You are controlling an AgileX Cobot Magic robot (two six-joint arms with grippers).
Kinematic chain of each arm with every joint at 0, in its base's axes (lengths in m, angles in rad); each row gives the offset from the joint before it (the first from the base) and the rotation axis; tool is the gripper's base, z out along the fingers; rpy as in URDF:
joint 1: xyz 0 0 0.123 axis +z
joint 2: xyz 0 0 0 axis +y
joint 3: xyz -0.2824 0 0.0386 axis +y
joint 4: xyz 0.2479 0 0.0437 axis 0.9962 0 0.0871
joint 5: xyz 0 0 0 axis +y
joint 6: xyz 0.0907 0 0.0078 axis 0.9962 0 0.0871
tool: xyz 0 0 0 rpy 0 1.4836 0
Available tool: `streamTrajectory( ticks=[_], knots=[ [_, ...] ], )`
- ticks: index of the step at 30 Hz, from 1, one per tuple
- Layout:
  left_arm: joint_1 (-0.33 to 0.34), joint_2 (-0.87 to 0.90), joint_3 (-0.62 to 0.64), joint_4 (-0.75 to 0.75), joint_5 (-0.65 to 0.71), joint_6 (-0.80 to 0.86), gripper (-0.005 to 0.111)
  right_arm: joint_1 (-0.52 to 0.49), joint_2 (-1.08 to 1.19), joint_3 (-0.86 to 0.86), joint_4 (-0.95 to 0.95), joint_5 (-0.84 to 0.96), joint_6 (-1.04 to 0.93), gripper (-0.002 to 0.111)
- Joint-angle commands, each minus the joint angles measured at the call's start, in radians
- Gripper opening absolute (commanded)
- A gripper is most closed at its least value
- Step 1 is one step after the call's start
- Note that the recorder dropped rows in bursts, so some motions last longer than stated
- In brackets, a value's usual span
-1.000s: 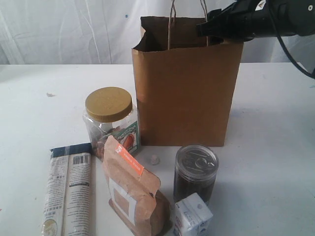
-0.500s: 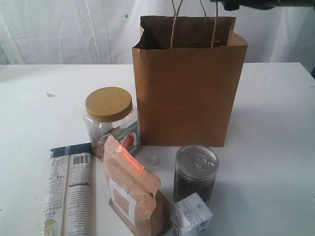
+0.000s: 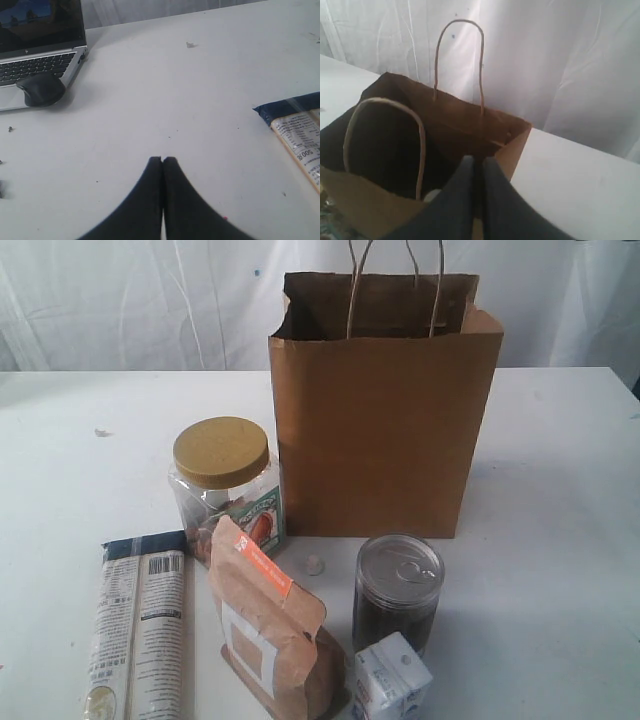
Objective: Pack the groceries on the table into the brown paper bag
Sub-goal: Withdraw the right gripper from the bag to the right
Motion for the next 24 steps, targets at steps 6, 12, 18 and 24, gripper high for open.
streamTrajectory(
  ticks=[6,12,18,24],
  knots=[
    [-0.008,-0.004,0.004,-0.004,-0.003,-0.001,0.0,-0.001,-0.252,0.402,-0.264,-0.105,0.284,0.0],
    [-0.008,-0.004,0.004,-0.004,-0.003,-0.001,0.0,-0.001,-0.384,0.758,-0.277,-0.227,0.417,0.0],
    [-0.008,-0.004,0.004,-0.004,-0.003,-0.001,0.0,-0.001,-0.386,1.08,-0.28,-0.678,0.449,0.0],
    [-0.008,-0.004,0.004,-0.004,-0.003,-0.001,0.0,-0.001,-0.386,1.219,-0.28,-0.807,0.435,0.0]
  ],
)
